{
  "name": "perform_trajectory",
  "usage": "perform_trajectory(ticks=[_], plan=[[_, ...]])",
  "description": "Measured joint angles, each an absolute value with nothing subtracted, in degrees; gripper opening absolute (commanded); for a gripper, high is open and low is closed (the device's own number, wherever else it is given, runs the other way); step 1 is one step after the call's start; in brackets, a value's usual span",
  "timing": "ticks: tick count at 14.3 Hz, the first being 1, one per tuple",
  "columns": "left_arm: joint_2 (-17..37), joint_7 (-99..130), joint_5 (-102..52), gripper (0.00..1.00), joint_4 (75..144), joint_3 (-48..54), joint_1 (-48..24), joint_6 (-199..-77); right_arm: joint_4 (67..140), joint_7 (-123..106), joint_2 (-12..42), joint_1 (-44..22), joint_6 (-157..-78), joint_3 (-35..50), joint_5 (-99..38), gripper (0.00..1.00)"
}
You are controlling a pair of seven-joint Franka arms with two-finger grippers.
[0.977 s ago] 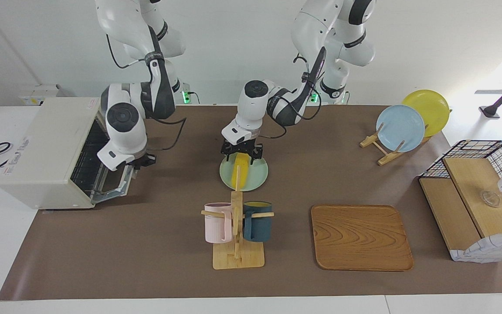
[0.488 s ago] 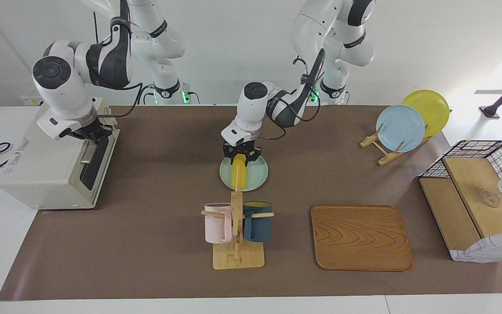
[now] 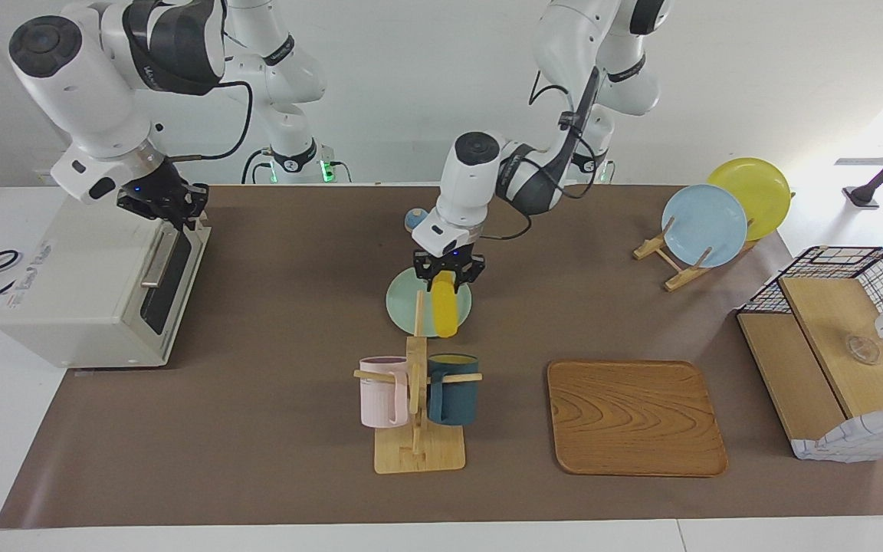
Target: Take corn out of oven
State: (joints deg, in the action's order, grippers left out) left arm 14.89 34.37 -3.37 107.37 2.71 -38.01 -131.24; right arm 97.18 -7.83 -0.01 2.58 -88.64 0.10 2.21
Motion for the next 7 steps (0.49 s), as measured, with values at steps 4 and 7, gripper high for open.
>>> perform_trajectory(ticks=[4,7], plan=[[13.0,23.3,-3.3,0.0,103.7,2.3,-24.8,-125.3,96.1,-7.6,0.1,2.6,-87.5,0.5,1.3,1.0],[16.5,15.4,-3.8,0.0,99.8,2.3,-15.4,-125.4,94.2,-7.3,0.0,2.5,-85.5,0.6,1.3,1.0]])
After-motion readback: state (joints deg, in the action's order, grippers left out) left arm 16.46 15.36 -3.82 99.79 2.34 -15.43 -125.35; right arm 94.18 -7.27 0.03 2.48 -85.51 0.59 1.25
